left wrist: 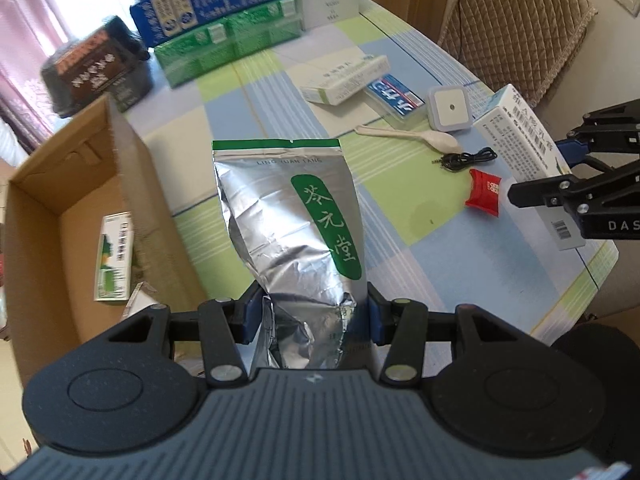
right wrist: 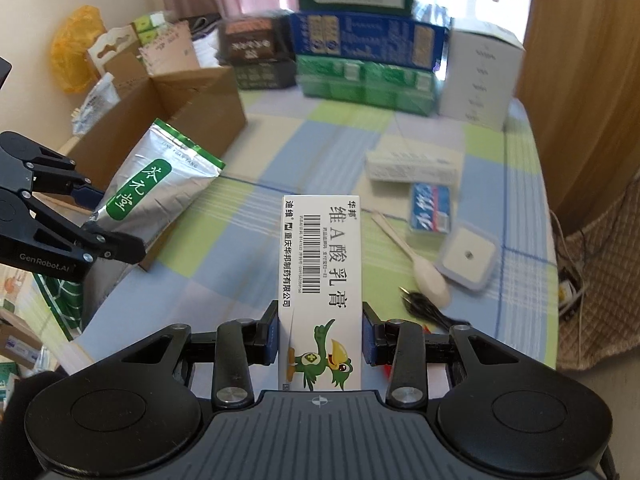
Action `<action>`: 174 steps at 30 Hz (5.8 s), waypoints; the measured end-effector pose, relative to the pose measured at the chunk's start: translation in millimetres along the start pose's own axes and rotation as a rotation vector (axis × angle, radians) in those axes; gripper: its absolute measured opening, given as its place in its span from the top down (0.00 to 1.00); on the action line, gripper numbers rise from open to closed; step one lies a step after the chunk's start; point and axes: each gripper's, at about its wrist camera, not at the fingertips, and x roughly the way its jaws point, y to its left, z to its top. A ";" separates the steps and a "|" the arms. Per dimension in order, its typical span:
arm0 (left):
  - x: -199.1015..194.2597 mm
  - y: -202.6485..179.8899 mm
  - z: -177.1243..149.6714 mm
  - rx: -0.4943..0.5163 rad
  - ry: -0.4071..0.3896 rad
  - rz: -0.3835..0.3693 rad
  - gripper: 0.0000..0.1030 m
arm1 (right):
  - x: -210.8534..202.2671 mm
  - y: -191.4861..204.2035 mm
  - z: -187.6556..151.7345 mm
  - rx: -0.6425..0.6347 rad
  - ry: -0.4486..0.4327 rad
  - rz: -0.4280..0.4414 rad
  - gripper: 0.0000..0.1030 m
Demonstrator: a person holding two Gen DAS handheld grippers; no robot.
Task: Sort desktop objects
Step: 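Carry the foil bag and ointment box with both tools to the cardboard box, then release the foil bag with the left tool while the right tool drops the ointment box, then move both tools back toward the red packet and black cable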
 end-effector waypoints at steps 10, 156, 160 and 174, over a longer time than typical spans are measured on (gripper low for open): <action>-40.2 51.3 -20.7 -0.057 -0.036 0.058 0.57 | 4.0 66.7 30.9 -0.100 -0.023 0.036 0.65; 56.0 -99.5 7.6 0.268 -0.064 -0.121 0.06 | 8.1 -106.3 -93.2 0.011 0.003 -0.039 0.02; 74.5 -103.6 17.0 0.339 -0.064 -0.160 0.07 | 29.5 -106.9 -89.8 -0.060 0.018 0.008 0.02; 131.0 -119.0 43.7 0.595 -0.049 -0.229 0.17 | 97.5 -107.8 -76.2 -0.241 0.127 0.102 0.14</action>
